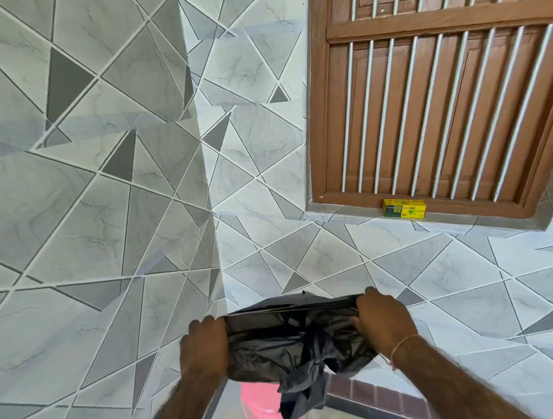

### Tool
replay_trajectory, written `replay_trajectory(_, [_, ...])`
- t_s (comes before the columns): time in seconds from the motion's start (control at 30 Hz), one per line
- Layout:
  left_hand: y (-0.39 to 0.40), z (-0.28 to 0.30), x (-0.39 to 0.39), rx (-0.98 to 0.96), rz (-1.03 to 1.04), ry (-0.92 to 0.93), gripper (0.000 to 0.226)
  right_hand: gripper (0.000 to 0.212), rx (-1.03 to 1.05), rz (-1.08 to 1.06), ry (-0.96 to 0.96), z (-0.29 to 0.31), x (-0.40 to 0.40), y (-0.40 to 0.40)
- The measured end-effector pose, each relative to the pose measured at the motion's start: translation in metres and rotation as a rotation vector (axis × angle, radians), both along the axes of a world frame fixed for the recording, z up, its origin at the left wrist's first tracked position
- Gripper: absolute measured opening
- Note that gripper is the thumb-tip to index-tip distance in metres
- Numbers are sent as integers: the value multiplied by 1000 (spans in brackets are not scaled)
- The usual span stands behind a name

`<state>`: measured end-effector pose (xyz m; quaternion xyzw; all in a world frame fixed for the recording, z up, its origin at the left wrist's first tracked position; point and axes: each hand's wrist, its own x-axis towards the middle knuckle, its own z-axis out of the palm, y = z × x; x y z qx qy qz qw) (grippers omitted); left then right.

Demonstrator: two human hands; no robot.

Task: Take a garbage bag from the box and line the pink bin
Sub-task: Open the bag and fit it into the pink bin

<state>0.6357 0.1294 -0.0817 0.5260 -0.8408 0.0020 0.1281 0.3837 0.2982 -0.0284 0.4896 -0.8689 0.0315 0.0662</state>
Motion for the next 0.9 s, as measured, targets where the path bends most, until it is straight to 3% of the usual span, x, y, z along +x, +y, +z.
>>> replay_trajectory(0.07, [4,4,-5,46,80,131,19,23,66,16,25,-8,2,3])
replay_trajectory(0.17, [3,14,-11,127,198,482,20,27,181,109,52,-23,7,3])
replay_trajectory(0.23, [-2,16,-12,152,158,685,19,30,275,137,87,-31,7,2])
replay_trajectory(0.3, [-5,12,-15,163,115,749,18,31,323,120,75,-32,7,2])
replay_trajectory(0.4, [-12,0,-18,218,65,523,29,31,173,24,-28,-27,2,-3])
replay_trajectory(0.47, [-15,-9,-18,252,-45,149,40,43,68,-43,-92,-21,-7,-4])
replay_trajectory(0.53, [-15,-13,-15,206,-139,-171,41,33,34,-82,-48,-18,-21,-4])
replay_trajectory(0.63, [-26,-3,-9,124,-131,-295,35,33,75,-121,-35,-13,-43,-2])
replay_trajectory(0.77, [-37,50,-16,86,-33,-69,39,37,14,-149,-88,14,-59,-10])
replay_trajectory(0.83, [-42,96,-23,5,25,218,34,36,-164,-147,-76,49,-68,-21])
replay_trajectory(0.9, [-44,140,-26,-265,44,576,25,26,-529,-123,-14,91,-71,-30])
